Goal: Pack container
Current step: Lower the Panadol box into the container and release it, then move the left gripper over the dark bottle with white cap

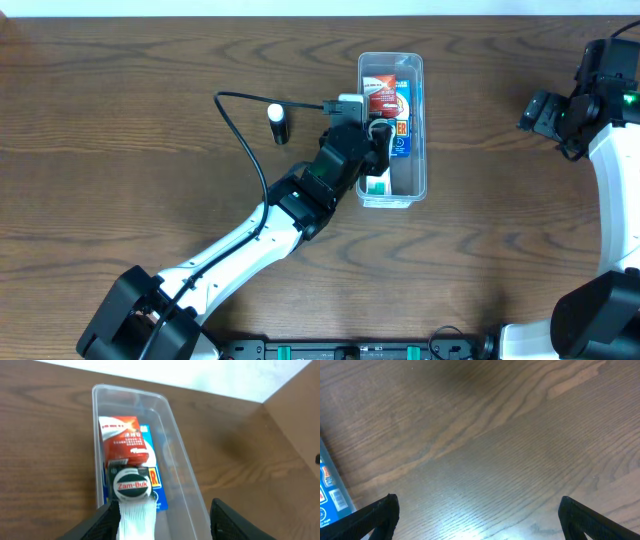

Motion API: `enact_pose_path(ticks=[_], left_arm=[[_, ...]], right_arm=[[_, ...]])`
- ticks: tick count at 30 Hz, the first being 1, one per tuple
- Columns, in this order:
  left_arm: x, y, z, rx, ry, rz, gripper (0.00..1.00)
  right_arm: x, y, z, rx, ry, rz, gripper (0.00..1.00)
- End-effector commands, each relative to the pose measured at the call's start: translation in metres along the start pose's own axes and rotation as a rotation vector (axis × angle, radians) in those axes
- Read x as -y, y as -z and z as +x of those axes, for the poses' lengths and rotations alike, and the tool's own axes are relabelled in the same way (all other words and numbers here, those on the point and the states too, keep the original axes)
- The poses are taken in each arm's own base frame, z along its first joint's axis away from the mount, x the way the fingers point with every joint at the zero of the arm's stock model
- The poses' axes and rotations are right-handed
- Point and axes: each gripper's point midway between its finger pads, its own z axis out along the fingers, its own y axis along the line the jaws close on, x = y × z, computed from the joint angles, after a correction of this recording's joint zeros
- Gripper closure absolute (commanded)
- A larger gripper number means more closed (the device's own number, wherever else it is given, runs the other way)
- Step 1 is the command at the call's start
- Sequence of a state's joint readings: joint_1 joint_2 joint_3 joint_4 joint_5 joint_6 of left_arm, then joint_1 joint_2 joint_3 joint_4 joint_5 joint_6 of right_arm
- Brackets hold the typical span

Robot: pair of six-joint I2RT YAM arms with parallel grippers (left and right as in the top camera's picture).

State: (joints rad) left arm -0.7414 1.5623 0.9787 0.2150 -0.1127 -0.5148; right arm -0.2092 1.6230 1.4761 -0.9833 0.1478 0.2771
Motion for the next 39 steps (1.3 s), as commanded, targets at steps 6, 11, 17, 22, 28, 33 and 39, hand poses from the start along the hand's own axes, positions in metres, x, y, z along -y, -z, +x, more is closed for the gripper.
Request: enact_pose_path(ticks=[6, 11, 17, 22, 28, 33, 39], left_arm=[[-0.004, -0.002, -0.006, 0.017, -0.034, -0.035, 0.35], [-0.002, 0.001, -0.010, 0.026, -0.035, -0.029, 0.13], [0.003, 0.033, -0.046, 0.106, -0.026, -0.003, 0.00], [-0.028, 0.075, -0.078, 0.149, 0.006, -0.087, 0.02], [-0.101, 0.105, -0.083, 0.117, 0.101, -0.300, 0.02], [-0.144, 0.102, -0.042, -0.097, 0.143, -0.406, 0.02], [-0.159, 0.094, -0.043, -0.358, 0.138, -0.388, 0.02]], right_arm=[[0.004, -0.002, 0.000, -0.002, 0.004, 0.013, 0.01], [0.004, -0.002, 0.000, -0.003, 0.004, 0.013, 0.01], [0.004, -0.002, 0.000, -0.003, 0.004, 0.013, 0.01], [0.004, -0.002, 0.000, -0.003, 0.004, 0.013, 0.01], [0.004, -0.002, 0.000, -0.003, 0.004, 0.013, 0.01], [0.004, -0.002, 0.000, -0.003, 0.004, 0.013, 0.01], [0.004, -0.002, 0.000, -0.003, 0.004, 0.013, 0.01]])
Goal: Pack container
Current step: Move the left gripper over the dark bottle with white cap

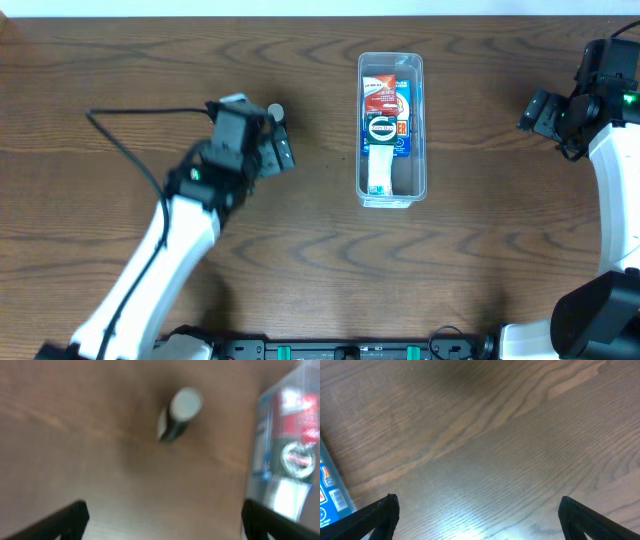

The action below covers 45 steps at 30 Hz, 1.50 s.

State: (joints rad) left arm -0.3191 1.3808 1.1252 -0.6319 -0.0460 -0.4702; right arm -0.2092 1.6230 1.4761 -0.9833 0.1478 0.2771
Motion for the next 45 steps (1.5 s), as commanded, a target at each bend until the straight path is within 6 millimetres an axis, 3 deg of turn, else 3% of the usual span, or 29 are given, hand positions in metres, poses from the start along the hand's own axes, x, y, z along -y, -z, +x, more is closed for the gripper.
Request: enact_pose_path(ticks=[1, 9, 15, 19, 25, 29, 45], left_arm=[[0.021, 0.010, -0.031, -0.064, -0.067, 0.092, 0.02], [0.035, 0.016, -0.065, -0.215, -0.117, 0.016, 0.02], [0.032, -0.021, -0.055, -0.331, -0.159, -0.031, 0.02], [0.031, -0.041, -0.059, -0.324, -0.153, -0.037, 0.02], [0.037, -0.058, -0.069, -0.281, -0.157, -0.020, 0.02], [0.026, -0.072, -0.070, -0.274, -0.167, -0.086, 0.02], [0.015, -0.124, -0.052, -0.343, -0.178, -0.135, 0.02]], right_arm=[[0.004, -0.002, 0.000, -0.003, 0.004, 0.013, 0.01], [0.004, -0.002, 0.000, -0.003, 0.004, 0.013, 0.01], [0.004, -0.002, 0.000, -0.003, 0.004, 0.013, 0.01], [0.004, -0.002, 0.000, -0.003, 0.004, 0.013, 0.01], [0.004, -0.002, 0.000, -0.003, 0.004, 0.013, 0.01], [0.004, -0.002, 0.000, -0.003, 0.004, 0.013, 0.01], [0.004, -0.002, 0.000, -0.003, 0.004, 0.013, 0.01]])
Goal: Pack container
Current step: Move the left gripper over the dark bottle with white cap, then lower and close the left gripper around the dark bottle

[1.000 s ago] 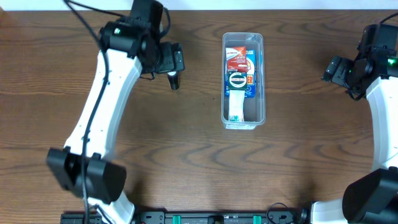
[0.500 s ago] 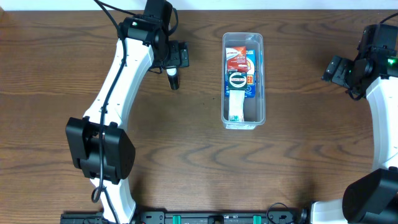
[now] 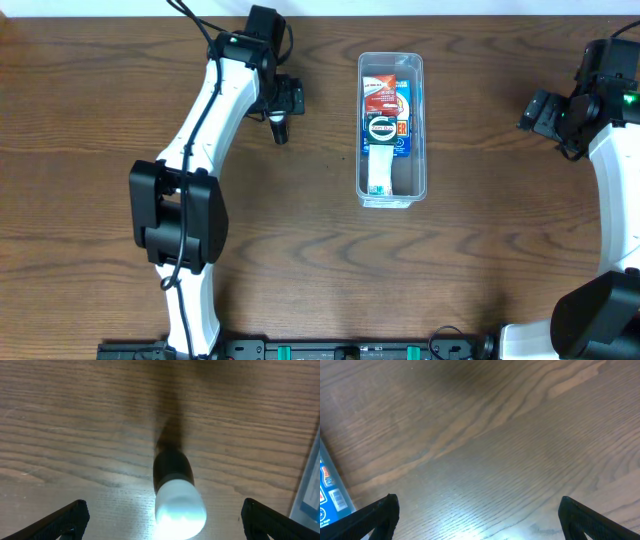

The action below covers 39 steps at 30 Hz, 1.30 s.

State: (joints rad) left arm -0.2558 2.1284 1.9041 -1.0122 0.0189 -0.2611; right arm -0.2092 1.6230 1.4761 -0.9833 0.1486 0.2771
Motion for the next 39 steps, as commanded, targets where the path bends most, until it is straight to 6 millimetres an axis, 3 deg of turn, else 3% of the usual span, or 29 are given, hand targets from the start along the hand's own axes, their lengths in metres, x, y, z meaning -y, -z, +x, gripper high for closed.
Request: enact_pose_path(ticks=[1, 7, 28, 39], left_arm=[[-0.006, -0.012, -0.001, -0.016, -0.002, -0.024, 0.02], [-0.008, -0.029, 0.004, -0.052, 0.012, -0.037, 0.02], [-0.009, -0.047, 0.008, -0.073, 0.113, -0.049, 0.01], [-0.009, -0.047, 0.008, -0.073, 0.114, -0.048, 0.19]], right_arm=[[0.004, -0.002, 0.000, -0.003, 0.004, 0.013, 0.01], [0.004, -0.002, 0.000, -0.003, 0.004, 0.013, 0.01], [0.004, -0.002, 0.000, -0.003, 0.004, 0.012, 0.01], [0.004, -0.002, 0.000, -0.003, 0.004, 0.013, 0.01]])
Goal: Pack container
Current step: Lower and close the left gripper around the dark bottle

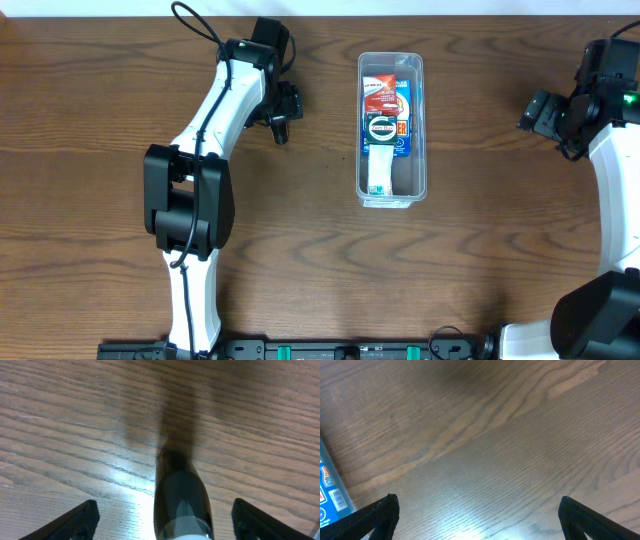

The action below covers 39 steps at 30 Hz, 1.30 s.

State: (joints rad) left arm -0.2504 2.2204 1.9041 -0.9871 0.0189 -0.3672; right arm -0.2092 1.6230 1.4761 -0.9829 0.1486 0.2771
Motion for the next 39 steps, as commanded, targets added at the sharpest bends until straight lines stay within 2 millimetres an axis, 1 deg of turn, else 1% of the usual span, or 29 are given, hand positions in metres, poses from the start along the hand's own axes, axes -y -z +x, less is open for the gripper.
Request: enact_pose_path(ticks=[1, 3, 6, 11, 17, 22, 31, 37, 39], left_arm=[[-0.0057, -0.0070, 0.0007, -0.010, 0.006, -0.022, 0.21], [-0.0057, -0.0070, 0.0007, -0.010, 0.006, -0.022, 0.25], [-0.0056, -0.0070, 0.0005, -0.009, 0.006, -0.022, 0.38], [-0.0056, -0.0070, 0.0004, -0.009, 0.006, -0.022, 0.40], [-0.0057, -0.0107, 0.0009, -0.014, 0.005, -0.024, 0.52], [-0.0059, -0.0136, 0.0020, -0.020, 0.005, -0.027, 0.53], [-0.0060, -0.0135, 0.0020, -0.021, 0.005, -0.027, 0.68], [-0.0068, -0.0133, 0.0036, -0.027, 0.004, -0.030, 0.69], [-0.0072, -0.0124, 0.0045, -0.030, 0.004, -0.031, 0.71]], right_arm=[[0.0041, -0.0016, 0.0003, -0.003, 0.004, 0.013, 0.01], [0.0041, -0.0016, 0.0003, -0.003, 0.004, 0.013, 0.01], [0.0041, -0.0016, 0.0003, -0.003, 0.004, 0.013, 0.01], [0.0041, -0.0016, 0.0003, -0.003, 0.004, 0.013, 0.01], [0.0041, -0.0016, 0.0003, -0.003, 0.004, 0.013, 0.01], [0.0041, -0.0016, 0.0003, -0.003, 0.004, 0.013, 0.01], [0.0040, -0.0016, 0.0003, -0.003, 0.004, 0.012, 0.01], [0.0041, -0.0016, 0.0003, -0.003, 0.004, 0.013, 0.01], [0.0041, -0.0016, 0.0003, -0.003, 0.004, 0.013, 0.01]])
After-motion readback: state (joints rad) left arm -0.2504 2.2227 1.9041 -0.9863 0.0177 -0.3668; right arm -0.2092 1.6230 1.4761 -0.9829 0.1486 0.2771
